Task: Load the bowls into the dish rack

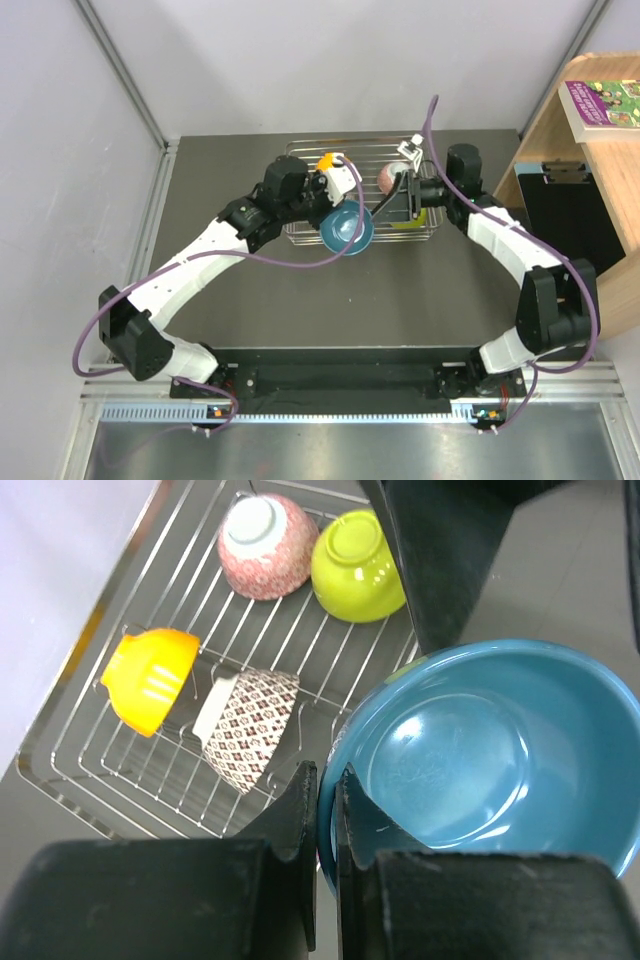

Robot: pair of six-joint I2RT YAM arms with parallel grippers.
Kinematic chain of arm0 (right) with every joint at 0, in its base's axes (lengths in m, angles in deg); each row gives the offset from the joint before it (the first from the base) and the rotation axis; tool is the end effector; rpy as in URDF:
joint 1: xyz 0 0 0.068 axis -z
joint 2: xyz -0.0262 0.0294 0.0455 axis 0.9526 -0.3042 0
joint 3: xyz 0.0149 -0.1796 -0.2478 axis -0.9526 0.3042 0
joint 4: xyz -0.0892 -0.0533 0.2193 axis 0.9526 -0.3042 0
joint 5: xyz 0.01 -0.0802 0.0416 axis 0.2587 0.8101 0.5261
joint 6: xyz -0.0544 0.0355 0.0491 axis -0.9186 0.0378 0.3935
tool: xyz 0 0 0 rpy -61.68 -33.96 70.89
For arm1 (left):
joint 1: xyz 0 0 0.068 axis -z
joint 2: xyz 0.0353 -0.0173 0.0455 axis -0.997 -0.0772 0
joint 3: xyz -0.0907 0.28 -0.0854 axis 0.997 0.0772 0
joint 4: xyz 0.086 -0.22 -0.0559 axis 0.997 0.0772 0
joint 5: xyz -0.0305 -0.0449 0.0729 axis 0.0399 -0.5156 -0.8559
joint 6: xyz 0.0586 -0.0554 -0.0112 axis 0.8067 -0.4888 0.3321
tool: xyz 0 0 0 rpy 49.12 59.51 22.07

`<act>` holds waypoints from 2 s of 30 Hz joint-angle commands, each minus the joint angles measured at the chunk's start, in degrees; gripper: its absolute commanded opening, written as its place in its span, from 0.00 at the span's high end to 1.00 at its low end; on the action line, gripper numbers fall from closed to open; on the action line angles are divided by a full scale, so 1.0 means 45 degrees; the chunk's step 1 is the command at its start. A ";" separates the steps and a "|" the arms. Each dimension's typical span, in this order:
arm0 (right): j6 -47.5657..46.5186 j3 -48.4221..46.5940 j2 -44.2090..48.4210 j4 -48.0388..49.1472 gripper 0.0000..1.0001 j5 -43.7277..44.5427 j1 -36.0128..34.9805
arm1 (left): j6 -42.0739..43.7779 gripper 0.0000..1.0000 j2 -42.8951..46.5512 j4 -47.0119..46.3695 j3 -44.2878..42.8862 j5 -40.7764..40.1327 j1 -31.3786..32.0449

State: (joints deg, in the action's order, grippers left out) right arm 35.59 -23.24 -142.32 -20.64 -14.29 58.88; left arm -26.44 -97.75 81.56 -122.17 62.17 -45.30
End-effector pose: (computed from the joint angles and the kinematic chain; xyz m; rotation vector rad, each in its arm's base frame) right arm 0.2911 0.1400 0.3451 -0.6928 1.8953 1.7739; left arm 0.2432 -0.2256 0.3884 1.1729 1.6666 -0.4106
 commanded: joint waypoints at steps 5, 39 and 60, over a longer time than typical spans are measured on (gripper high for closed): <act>0.0285 -0.0372 -0.0543 0.1216 0.05 -0.1093 -0.0965 | -0.0313 1.00 0.0044 -0.0266 -0.0840 0.0197 -0.0023; -0.2857 -0.2540 -0.2340 -0.3041 0.82 -0.3281 -0.1590 | -0.0489 1.00 -0.0015 -0.0265 -0.0469 0.0978 -0.0004; -0.2195 -0.1585 -0.1422 -0.1832 1.00 -0.1095 -0.1083 | -0.0742 0.18 0.0727 -0.0402 -0.0117 0.0940 -0.0355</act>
State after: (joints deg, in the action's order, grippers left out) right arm 24.66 -31.15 -152.64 -34.39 -19.91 53.31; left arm -28.23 -97.73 83.09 -123.24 66.63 -46.00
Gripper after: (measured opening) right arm 0.503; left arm 0.813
